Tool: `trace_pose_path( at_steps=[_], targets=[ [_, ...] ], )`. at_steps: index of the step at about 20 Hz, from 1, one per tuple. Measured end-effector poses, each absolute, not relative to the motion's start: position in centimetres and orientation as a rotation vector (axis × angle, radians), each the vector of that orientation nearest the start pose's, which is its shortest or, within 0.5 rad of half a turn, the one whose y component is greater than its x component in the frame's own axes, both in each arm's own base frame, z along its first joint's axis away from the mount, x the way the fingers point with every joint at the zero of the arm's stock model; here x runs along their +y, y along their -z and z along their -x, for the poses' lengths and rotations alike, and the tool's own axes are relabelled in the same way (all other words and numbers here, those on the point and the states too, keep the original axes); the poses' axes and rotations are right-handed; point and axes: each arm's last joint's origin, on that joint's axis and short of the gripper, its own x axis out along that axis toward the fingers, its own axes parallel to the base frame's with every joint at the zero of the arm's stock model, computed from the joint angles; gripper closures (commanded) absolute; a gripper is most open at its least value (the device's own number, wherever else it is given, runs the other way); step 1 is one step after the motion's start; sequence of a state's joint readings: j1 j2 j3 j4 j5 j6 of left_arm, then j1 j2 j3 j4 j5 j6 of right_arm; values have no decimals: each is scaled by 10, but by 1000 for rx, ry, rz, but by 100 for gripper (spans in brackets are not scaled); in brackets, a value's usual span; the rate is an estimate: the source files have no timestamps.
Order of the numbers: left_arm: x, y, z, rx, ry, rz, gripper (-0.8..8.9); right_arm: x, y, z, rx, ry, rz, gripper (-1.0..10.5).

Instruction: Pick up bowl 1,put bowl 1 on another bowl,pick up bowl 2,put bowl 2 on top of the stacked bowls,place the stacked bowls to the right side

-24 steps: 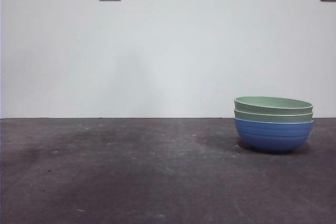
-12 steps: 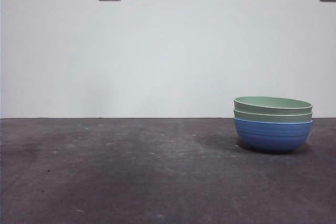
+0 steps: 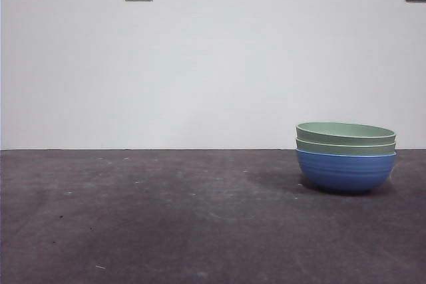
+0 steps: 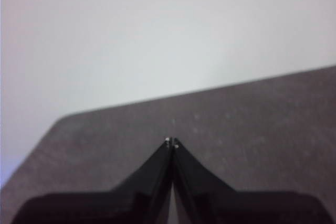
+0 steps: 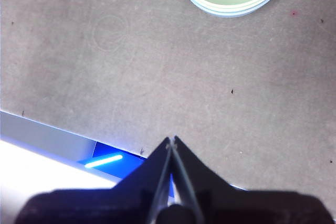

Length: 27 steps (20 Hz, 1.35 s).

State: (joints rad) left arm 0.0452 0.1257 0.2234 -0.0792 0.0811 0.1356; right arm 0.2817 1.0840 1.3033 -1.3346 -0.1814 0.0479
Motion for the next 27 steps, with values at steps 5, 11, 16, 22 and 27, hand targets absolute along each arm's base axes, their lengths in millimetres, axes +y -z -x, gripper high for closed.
trace_pose_path(
  at_steps=[5, 11, 16, 22, 27],
  targets=[
    [2, -178, -93, 16, 37, -90, 817, 51, -362, -157, 1132, -387, 14, 942],
    [2, -157, -96, 114, 37, -15, 817, 51, -362, -157, 1132, -386, 15, 942],
    [2, -152, -95, 165, 36, 21, 817, 51, -362, -157, 1132, -386, 15, 942],
    [2, -152, -95, 165, 35, 30, 817, 51, -362, -157, 1132, -387, 14, 942],
    [2, -152, -95, 165, 35, 30, 817, 51, -362, -157, 1132, -386, 15, 942]
  ],
)
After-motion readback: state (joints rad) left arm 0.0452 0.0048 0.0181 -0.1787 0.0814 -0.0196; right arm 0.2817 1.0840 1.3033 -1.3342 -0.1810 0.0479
